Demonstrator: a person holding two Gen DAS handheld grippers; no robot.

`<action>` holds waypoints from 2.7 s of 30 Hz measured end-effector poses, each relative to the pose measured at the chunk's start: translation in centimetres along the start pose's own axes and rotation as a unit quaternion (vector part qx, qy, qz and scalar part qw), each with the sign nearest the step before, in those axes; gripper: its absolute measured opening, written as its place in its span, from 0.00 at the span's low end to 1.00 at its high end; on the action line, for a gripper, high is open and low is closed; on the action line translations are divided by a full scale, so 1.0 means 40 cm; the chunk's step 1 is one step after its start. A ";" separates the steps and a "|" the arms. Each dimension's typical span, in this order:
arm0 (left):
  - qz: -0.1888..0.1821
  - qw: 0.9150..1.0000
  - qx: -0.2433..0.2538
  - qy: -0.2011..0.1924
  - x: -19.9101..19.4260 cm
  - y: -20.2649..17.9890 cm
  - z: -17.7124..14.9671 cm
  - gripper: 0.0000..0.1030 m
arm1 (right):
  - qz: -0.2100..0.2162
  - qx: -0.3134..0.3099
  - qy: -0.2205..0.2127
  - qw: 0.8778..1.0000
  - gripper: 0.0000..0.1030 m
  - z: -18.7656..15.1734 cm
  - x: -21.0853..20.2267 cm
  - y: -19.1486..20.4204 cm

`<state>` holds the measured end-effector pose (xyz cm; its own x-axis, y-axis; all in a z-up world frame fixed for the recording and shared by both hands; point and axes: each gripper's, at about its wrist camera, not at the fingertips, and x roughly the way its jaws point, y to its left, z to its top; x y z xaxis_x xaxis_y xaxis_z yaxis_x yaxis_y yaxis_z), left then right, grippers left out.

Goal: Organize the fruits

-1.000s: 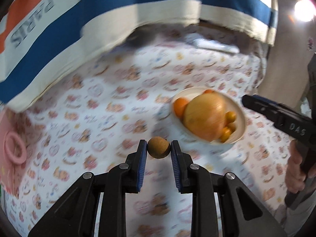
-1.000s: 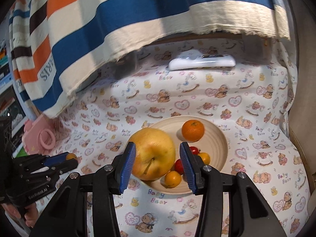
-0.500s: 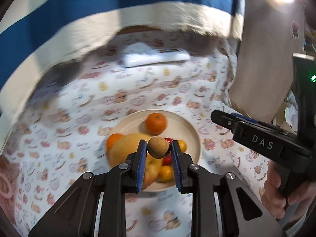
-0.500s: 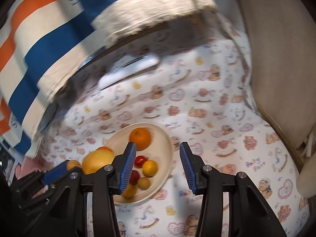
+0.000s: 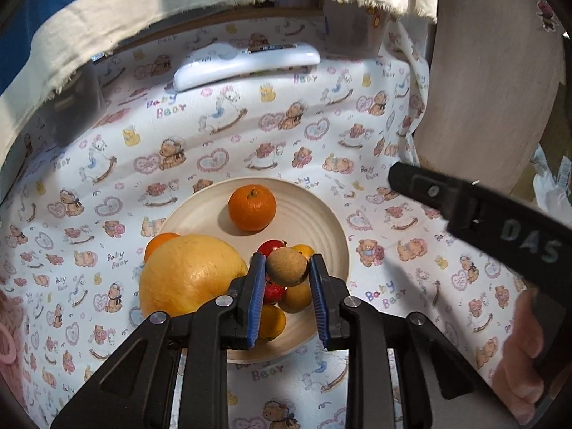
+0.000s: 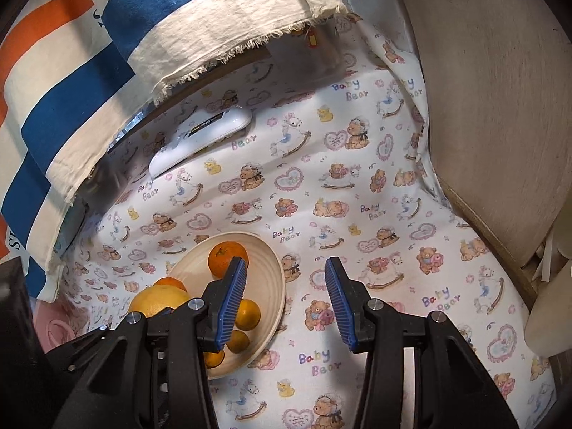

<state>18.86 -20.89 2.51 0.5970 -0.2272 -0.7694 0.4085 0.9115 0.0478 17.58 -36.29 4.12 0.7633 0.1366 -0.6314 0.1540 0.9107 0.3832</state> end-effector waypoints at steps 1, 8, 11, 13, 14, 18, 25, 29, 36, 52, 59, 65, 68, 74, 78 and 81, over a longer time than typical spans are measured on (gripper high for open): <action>0.003 1.000 0.000 0.001 0.005 0.001 -0.001 0.23 | 0.002 0.000 0.001 1.000 0.46 0.000 0.000 0.000; 0.007 1.000 -0.006 0.004 0.013 0.014 -0.006 0.23 | 0.003 -0.008 0.006 1.000 0.46 -0.005 0.004 0.012; 0.010 1.000 -0.008 0.008 0.018 0.016 -0.008 0.23 | 0.003 -0.010 0.005 1.000 0.46 -0.006 0.003 0.013; 0.015 1.000 -0.009 0.010 0.021 0.018 -0.009 0.23 | 0.002 -0.009 0.006 1.000 0.46 -0.006 0.004 0.011; 0.011 1.000 -0.012 0.011 0.022 0.020 -0.010 0.23 | 0.001 -0.009 0.006 1.000 0.46 -0.006 0.005 0.011; -0.006 1.000 -0.018 0.012 0.019 0.024 -0.010 0.31 | 0.003 -0.009 0.008 1.000 0.46 -0.004 0.005 0.009; 0.006 1.000 -0.018 -0.013 -0.054 0.036 -0.026 0.32 | 0.016 -0.013 -0.007 1.000 0.46 -0.003 -0.020 0.018; 0.014 0.998 -0.026 -0.051 -0.147 0.068 -0.051 0.35 | 0.029 -0.030 -0.032 0.999 0.46 -0.004 -0.056 0.046; 0.037 0.989 -0.043 -0.133 -0.287 0.122 -0.117 0.36 | 0.011 -0.079 -0.072 0.994 0.46 -0.044 -0.137 0.106; 0.086 0.948 -0.045 -0.304 -0.284 0.204 -0.280 0.94 | -0.002 -0.172 -0.186 0.967 0.80 -0.232 -0.111 0.181; 0.077 0.949 -0.088 -0.294 -0.236 0.254 -0.300 0.99 | -0.019 -0.170 -0.197 0.965 0.86 -0.252 -0.096 0.162; 0.080 0.954 -0.096 -0.274 -0.219 0.259 -0.293 0.99 | -0.040 -0.193 -0.203 0.959 1.00 -0.263 -0.093 0.186; 0.082 0.955 -0.081 -0.272 -0.218 0.245 -0.288 0.99 | -0.032 -0.211 -0.206 0.955 1.00 -0.273 -0.099 0.202; 0.084 0.954 -0.089 -0.273 -0.222 0.253 -0.289 0.99 | -0.040 -0.206 -0.207 0.955 1.00 -0.270 -0.098 0.199; 0.084 0.954 -0.090 -0.273 -0.222 0.253 -0.288 1.00 | -0.040 -0.204 -0.208 0.956 1.00 -0.271 -0.099 0.199; 0.085 0.954 -0.093 -0.271 -0.220 0.255 -0.289 0.99 | -0.040 -0.204 -0.207 0.956 1.00 -0.271 -0.098 0.198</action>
<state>9.78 -5.63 2.40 0.9340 -0.1686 -0.3150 0.1741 0.9847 -0.0107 9.00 -25.41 2.33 0.9555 -0.0294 -0.2936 0.0297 0.9996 -0.0037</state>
